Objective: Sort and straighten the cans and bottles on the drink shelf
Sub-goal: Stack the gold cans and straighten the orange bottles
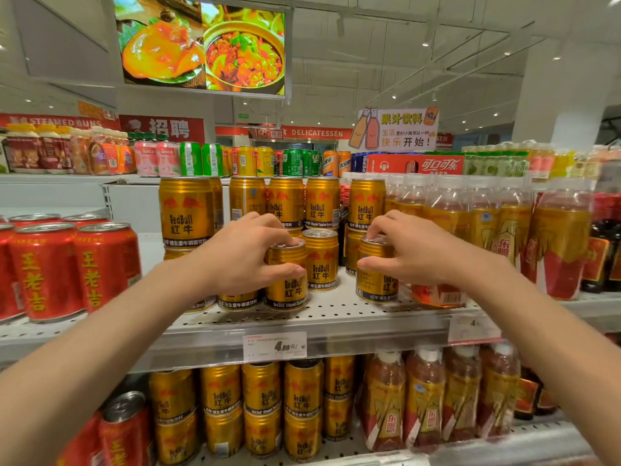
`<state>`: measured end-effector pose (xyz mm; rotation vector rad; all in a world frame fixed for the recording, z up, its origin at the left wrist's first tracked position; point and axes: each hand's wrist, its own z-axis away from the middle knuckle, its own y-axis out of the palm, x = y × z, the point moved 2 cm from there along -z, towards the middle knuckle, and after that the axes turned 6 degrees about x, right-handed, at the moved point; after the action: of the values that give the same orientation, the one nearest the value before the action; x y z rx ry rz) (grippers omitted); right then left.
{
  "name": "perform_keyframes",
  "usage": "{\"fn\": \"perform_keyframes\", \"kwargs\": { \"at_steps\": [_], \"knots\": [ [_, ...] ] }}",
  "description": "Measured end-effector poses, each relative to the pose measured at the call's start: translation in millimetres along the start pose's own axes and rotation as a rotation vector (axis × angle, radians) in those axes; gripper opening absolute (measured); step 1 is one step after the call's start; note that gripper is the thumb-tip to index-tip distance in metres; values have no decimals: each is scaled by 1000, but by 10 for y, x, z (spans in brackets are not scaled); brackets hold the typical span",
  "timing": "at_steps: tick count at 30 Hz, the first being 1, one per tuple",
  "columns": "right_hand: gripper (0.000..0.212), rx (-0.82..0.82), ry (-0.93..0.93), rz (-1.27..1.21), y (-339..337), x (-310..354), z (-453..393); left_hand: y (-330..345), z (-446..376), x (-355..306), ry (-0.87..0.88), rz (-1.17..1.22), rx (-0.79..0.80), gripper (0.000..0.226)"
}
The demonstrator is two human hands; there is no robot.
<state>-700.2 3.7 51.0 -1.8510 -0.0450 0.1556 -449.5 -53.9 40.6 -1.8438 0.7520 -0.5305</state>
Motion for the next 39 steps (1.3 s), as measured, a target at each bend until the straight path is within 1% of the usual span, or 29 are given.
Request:
{"fn": "perform_keyframes", "kwargs": {
  "at_steps": [2,4,9,14,17,21,27,30,33,39],
  "knots": [
    [51,26,-36,-43,-31,-5,36,-2,10,35,13,17,6,66],
    [49,-9,-49,-18,-11,-16,54,12,25,59,11,59,10,67],
    [54,-74,-50,75,61,5,73,19,26,80,-2,59,29,70],
    [53,-120,-136,-55,-5,202,-141,29,44,64,-8,51,24,69],
    [49,-75,-164,-119,29,345,-388,41,47,68,-18,42,23,72],
    [43,26,-116,-192,71,429,-576,52,52,76,-26,44,19,70],
    [35,16,-116,-298,15,356,-560,52,56,54,-22,45,4,67],
    [33,20,-123,-330,-49,272,-426,53,36,67,-18,63,8,66],
    [33,40,-146,-338,-72,226,-289,63,14,65,-18,27,8,64],
    [35,-18,-173,-401,-47,258,-174,76,12,44,-27,-6,-15,62]
  ]
}}
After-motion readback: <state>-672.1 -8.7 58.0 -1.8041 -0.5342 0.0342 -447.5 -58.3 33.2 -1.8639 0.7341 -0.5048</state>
